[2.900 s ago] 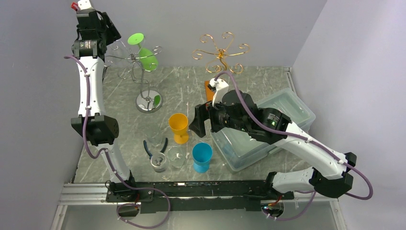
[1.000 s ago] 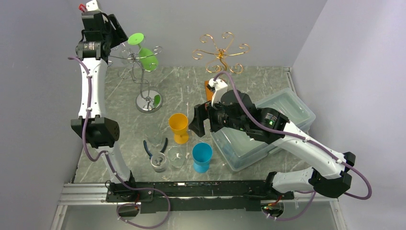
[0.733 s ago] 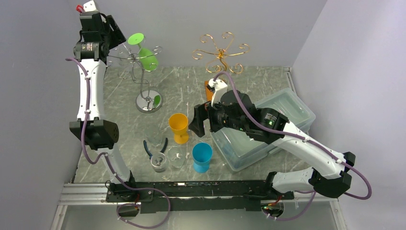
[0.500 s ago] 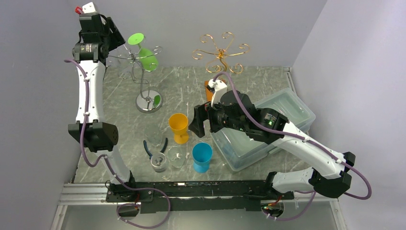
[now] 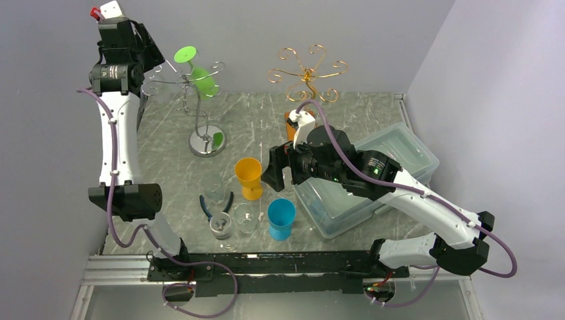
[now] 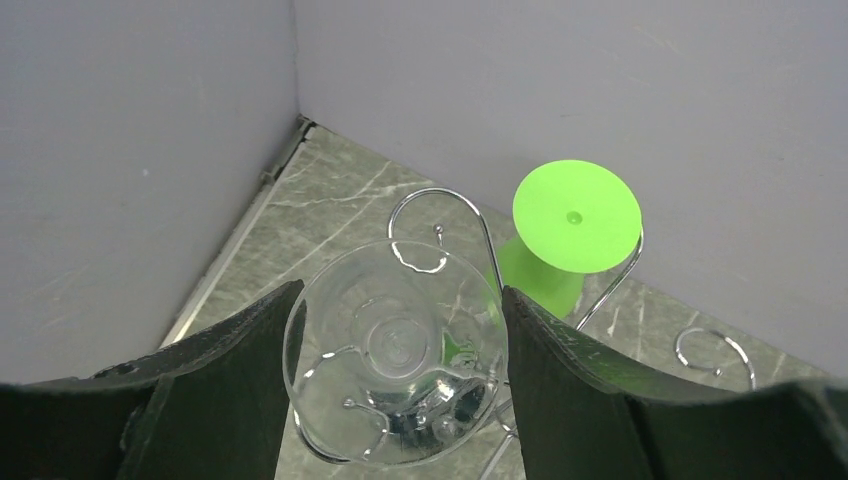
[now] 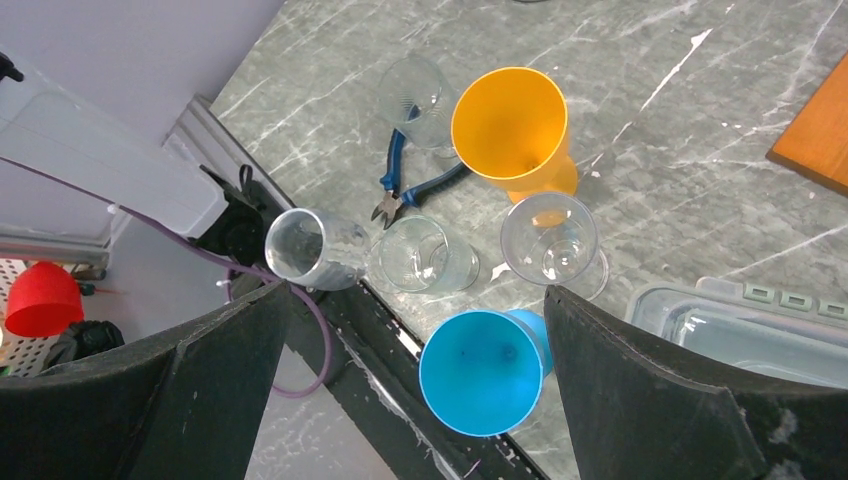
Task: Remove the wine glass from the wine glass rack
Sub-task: Pick up the wine glass from the wine rack, then place the wine glass at the center of the board, then move the distractor to the center of the board.
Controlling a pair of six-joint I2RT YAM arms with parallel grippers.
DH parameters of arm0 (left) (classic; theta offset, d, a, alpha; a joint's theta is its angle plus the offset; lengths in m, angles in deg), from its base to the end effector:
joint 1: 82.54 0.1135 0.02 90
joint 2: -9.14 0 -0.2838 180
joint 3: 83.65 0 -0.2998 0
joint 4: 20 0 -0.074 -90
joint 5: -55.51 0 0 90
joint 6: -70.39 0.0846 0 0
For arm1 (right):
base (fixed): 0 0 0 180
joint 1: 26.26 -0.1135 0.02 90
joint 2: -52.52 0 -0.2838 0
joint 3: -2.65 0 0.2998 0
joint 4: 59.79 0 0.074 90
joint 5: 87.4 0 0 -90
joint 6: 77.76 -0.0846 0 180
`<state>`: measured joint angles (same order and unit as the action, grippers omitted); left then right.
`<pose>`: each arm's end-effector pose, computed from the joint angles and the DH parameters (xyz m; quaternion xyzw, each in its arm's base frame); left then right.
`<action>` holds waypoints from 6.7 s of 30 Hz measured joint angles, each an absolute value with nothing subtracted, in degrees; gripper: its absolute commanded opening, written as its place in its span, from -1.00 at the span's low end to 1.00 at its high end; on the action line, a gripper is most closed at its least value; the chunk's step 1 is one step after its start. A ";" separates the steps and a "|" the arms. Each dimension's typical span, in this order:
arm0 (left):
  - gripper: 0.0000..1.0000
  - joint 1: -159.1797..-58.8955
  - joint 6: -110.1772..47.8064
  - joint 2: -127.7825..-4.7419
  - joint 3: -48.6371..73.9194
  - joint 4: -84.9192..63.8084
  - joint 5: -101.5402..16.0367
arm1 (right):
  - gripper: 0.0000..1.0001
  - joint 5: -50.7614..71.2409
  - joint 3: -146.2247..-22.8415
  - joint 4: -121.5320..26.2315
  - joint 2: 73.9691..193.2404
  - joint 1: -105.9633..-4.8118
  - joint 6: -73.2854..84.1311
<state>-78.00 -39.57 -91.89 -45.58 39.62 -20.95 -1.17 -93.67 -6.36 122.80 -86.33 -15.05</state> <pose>0.4459 0.0553 0.5382 -0.2384 0.7741 0.0173 0.5862 0.1716 0.2869 0.4394 -0.2246 0.8241 0.3383 0.3950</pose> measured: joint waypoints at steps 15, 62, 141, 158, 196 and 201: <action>-0.39 -78.00 -36.82 -88.87 -45.73 43.08 -17.56 | 0.99 0.58 -94.48 -7.43 124.60 -86.33 -15.03; -0.47 -78.00 -43.77 -63.26 -26.98 58.90 -31.88 | 0.99 9.17 -101.08 -17.37 130.94 -83.41 -15.90; 0.48 -91.86 -109.84 -58.58 8.69 -7.02 -76.58 | -1.00 -4.08 -66.68 -67.01 108.77 -79.71 -46.96; 0.99 -92.87 -84.34 -57.05 3.88 13.63 -72.16 | -1.00 -6.00 -72.49 -47.75 103.64 -79.38 -40.54; 0.99 -92.87 -59.16 -54.80 -11.74 39.88 -55.62 | -1.00 26.94 -111.35 19.72 119.07 -79.34 -21.17; 0.99 -92.87 -58.61 -54.86 -11.74 39.88 -55.57 | -1.00 28.27 -109.32 23.81 119.18 -80.17 -19.01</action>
